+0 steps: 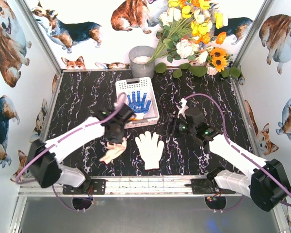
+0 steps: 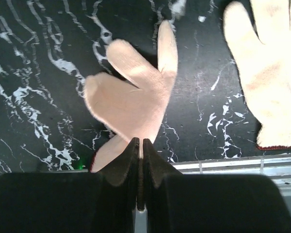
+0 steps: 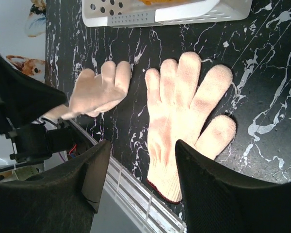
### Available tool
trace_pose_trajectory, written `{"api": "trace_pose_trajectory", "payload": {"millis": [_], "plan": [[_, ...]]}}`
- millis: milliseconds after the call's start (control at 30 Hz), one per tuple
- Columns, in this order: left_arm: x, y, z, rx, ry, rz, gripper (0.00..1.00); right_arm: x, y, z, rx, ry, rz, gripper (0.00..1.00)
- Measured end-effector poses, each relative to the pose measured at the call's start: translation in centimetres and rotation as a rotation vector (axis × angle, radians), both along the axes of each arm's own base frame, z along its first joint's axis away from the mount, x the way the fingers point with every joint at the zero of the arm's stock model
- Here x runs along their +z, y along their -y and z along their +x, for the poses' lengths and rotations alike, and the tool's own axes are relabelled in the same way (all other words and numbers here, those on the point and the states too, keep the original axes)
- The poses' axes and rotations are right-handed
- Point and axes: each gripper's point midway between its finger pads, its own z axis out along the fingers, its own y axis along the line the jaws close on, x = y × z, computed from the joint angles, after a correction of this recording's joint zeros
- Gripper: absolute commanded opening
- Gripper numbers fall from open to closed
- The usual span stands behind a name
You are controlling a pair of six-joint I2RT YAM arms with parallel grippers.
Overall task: Put the gloves into the storage basket
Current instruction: Turn over the glove at the center of the board.
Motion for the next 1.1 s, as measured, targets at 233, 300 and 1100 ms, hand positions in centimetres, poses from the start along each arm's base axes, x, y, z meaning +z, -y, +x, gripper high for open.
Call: {"api": "trace_pose_trajectory", "payload": {"millis": [233,300,1100], "plan": [[-2.2,4.4,-1.4,-0.075,-0.005,-0.049,0.0,0.8,0.1,-0.5,-0.013,0.015,0.025,0.59],[-3.2,5.6,-2.0,-0.071,-0.019,-0.101,0.0,0.6,0.2,-0.7,-0.014,0.011,0.025,0.59],[-4.7,14.9,-2.3,-0.133,-0.024,-0.491,0.57,-1.1,-0.1,-2.2,-0.011,-0.056,0.016,0.59]]}}
